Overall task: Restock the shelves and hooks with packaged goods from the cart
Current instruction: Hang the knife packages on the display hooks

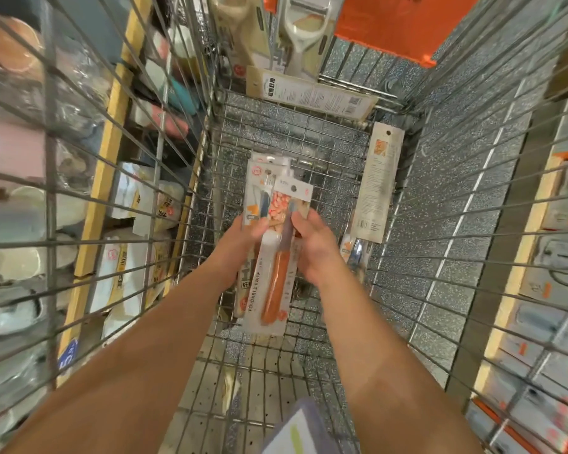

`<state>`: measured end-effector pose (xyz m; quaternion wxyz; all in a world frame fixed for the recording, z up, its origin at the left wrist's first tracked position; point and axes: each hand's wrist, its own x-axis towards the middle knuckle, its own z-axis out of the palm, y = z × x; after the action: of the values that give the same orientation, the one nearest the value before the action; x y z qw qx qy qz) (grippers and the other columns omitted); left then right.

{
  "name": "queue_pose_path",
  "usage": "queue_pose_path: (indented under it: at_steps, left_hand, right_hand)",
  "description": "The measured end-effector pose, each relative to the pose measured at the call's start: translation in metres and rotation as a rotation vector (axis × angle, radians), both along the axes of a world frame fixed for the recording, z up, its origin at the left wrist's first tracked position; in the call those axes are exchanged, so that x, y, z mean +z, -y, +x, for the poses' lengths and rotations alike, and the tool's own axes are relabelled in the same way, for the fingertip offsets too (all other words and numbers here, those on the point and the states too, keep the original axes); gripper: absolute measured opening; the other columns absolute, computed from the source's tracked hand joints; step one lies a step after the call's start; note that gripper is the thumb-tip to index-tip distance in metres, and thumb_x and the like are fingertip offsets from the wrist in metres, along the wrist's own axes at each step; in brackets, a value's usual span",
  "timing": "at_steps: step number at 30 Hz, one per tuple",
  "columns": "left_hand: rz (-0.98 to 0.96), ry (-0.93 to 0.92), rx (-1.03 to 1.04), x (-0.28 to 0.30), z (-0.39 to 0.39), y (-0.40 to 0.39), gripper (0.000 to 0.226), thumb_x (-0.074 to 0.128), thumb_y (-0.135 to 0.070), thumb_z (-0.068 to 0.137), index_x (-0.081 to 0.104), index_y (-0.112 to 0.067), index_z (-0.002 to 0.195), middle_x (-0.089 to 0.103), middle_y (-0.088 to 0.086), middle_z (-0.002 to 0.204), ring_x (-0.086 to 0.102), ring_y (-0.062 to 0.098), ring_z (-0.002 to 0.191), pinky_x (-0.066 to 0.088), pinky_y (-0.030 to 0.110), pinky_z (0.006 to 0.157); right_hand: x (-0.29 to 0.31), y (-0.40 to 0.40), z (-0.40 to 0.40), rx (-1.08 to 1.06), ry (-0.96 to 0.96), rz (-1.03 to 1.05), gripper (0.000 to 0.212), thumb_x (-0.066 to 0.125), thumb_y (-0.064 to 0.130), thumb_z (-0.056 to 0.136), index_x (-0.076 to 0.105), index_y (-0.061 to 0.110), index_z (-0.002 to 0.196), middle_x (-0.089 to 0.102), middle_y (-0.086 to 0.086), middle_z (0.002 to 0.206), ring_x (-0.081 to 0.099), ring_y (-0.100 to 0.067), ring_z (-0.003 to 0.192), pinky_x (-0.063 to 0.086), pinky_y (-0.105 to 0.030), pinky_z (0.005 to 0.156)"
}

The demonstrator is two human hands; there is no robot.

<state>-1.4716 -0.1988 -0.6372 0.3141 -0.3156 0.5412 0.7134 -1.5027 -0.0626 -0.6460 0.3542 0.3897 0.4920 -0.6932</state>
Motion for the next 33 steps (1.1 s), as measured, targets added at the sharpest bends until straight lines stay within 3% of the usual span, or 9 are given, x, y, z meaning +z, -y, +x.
queue_pose_path:
  at_steps: [5, 8, 10, 14, 17, 19, 22, 27, 33]
  left_hand:
    - [0.005, -0.047, -0.166, -0.002, 0.0, -0.004, 0.051, 0.076, -0.032, 0.072, 0.062, -0.022, 0.119, 0.072, 0.003, 0.11, 0.069, 0.017, 0.1, 0.055, 0.036, 0.092]
    - [-0.032, 0.02, -0.161, -0.01, 0.005, -0.003, 0.032, 0.073, -0.006, 0.082, 0.061, -0.026, 0.102, 0.073, -0.003, 0.093, 0.07, 0.012, 0.084, 0.054, 0.036, 0.086]
    - [-0.047, 0.071, -0.155, -0.012, 0.011, -0.001, 0.036, 0.079, -0.016, 0.077, 0.059, -0.026, 0.105, 0.072, -0.001, 0.097, 0.069, 0.016, 0.089, 0.051, 0.037, 0.087]
    - [-0.047, 0.13, -0.175, -0.014, 0.019, 0.0, 0.057, 0.076, -0.031, 0.059, 0.056, -0.025, 0.112, 0.068, 0.0, 0.105, 0.065, 0.018, 0.097, 0.047, 0.041, 0.098]
    - [-0.038, 0.114, -0.183, -0.015, 0.022, 0.0, 0.044, 0.073, -0.025, 0.058, 0.059, -0.027, 0.1, 0.069, -0.002, 0.096, 0.065, 0.016, 0.092, 0.049, 0.034, 0.09]
    - [-0.053, 0.122, -0.175, -0.018, 0.023, 0.002, 0.048, 0.076, -0.027, 0.056, 0.059, -0.028, 0.101, 0.069, 0.001, 0.099, 0.066, 0.019, 0.095, 0.049, 0.038, 0.094]
    - [-0.091, 0.173, -0.123, -0.024, 0.026, 0.006, 0.055, 0.08, -0.031, 0.052, 0.057, -0.028, 0.102, 0.069, 0.006, 0.105, 0.065, 0.027, 0.102, 0.045, 0.047, 0.102]
    - [-0.111, 0.178, -0.096, -0.029, 0.033, 0.01, 0.044, 0.083, -0.012, 0.066, 0.06, -0.028, 0.1, 0.071, 0.001, 0.097, 0.067, 0.017, 0.09, 0.048, 0.044, 0.097]
    - [-0.127, 0.192, -0.063, -0.035, 0.037, 0.008, 0.053, 0.08, -0.007, 0.072, 0.056, -0.02, 0.118, 0.068, 0.003, 0.106, 0.064, 0.024, 0.103, 0.047, 0.042, 0.097]
  right_hand:
    - [-0.008, 0.008, 0.011, 0.008, 0.064, 0.07, 0.043, 0.049, 0.039, 0.1, 0.052, 0.018, 0.137, 0.066, -0.01, 0.124, 0.064, -0.029, 0.111, 0.05, -0.051, 0.099]
    - [-0.004, 0.006, 0.016, -0.122, 0.167, 0.073, 0.046, 0.037, 0.052, 0.1, 0.067, 0.019, 0.114, 0.072, -0.008, 0.108, 0.067, -0.029, 0.102, 0.049, -0.05, 0.099]
    - [-0.009, -0.002, 0.028, -0.151, 0.057, 0.291, 0.039, 0.033, 0.048, 0.102, 0.065, 0.025, 0.107, 0.067, 0.002, 0.107, 0.062, -0.02, 0.103, 0.046, -0.044, 0.1]
    - [-0.018, -0.032, 0.061, -0.246, -0.099, 0.776, 0.034, 0.037, 0.038, 0.103, 0.058, 0.016, 0.118, 0.06, -0.005, 0.102, 0.053, -0.016, 0.082, 0.044, -0.03, 0.069]
    - [-0.033, -0.043, 0.078, -0.029, -0.057, 0.922, 0.029, 0.041, 0.043, 0.099, 0.057, 0.025, 0.116, 0.061, -0.01, 0.116, 0.062, -0.023, 0.092, 0.055, -0.041, 0.074]
    - [-0.036, -0.037, 0.088, 0.224, -0.036, 0.961, 0.053, 0.038, 0.052, 0.094, 0.049, 0.019, 0.135, 0.051, -0.008, 0.135, 0.057, -0.029, 0.114, 0.055, -0.05, 0.088]
    - [-0.024, -0.018, 0.098, 0.469, -0.167, 0.98, 0.055, 0.042, 0.051, 0.092, 0.054, 0.012, 0.13, 0.054, -0.004, 0.131, 0.059, -0.022, 0.109, 0.056, -0.039, 0.088]
    - [-0.027, -0.025, 0.094, 0.479, -0.049, 1.074, 0.063, 0.075, 0.042, 0.079, 0.051, 0.014, 0.13, 0.053, 0.002, 0.126, 0.05, -0.018, 0.116, 0.045, -0.039, 0.1]
    - [-0.035, -0.047, 0.073, 0.472, -0.029, 0.954, 0.057, 0.078, 0.029, 0.079, 0.05, 0.013, 0.125, 0.054, 0.001, 0.12, 0.06, -0.021, 0.106, 0.053, -0.037, 0.084]
